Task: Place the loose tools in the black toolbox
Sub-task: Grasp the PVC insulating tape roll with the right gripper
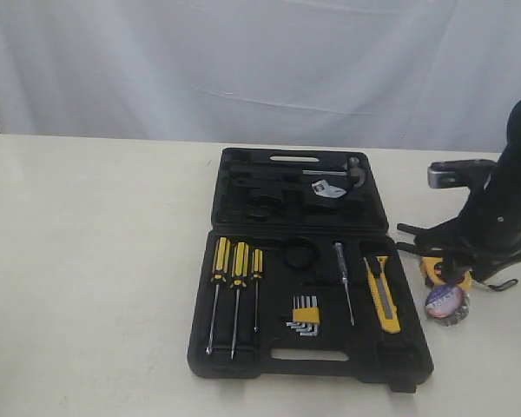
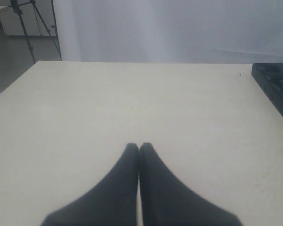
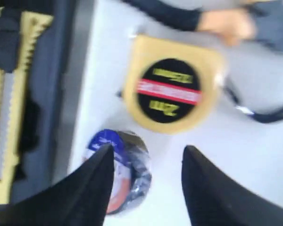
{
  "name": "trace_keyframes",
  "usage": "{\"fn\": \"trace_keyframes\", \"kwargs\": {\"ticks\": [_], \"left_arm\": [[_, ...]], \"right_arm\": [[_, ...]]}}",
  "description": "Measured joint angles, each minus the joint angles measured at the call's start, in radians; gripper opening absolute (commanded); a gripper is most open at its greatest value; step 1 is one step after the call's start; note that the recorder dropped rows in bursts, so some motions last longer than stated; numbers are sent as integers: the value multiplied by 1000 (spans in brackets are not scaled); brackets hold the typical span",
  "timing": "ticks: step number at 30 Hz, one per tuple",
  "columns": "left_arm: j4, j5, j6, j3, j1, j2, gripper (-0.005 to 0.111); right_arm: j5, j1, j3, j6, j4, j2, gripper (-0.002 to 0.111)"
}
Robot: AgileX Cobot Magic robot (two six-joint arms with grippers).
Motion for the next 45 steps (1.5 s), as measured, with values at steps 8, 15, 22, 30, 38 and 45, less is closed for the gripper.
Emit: {"fn": "trace_keyframes", "kwargs": {"ticks": [8,15,22,30,38,45], "left_arm": [[0,0,0,0,0,0,0],[0,0,0,0,0,0,0],[0,0,0,0,0,0,0],[0,0,0,0,0,0,0],[0,0,0,0,0,0,0],[0,0,0,0,0,0,0]], "right_arm": [[59,0,-2,34,7,-27,44],[77,0,-2,-4,78,-27,73],[16,0,46,20,65,15,58],[-25,0,73,33,43,94,58],[-5,0,46,36,47,73,59],[-4,0,46,22,93,73,59]]}}
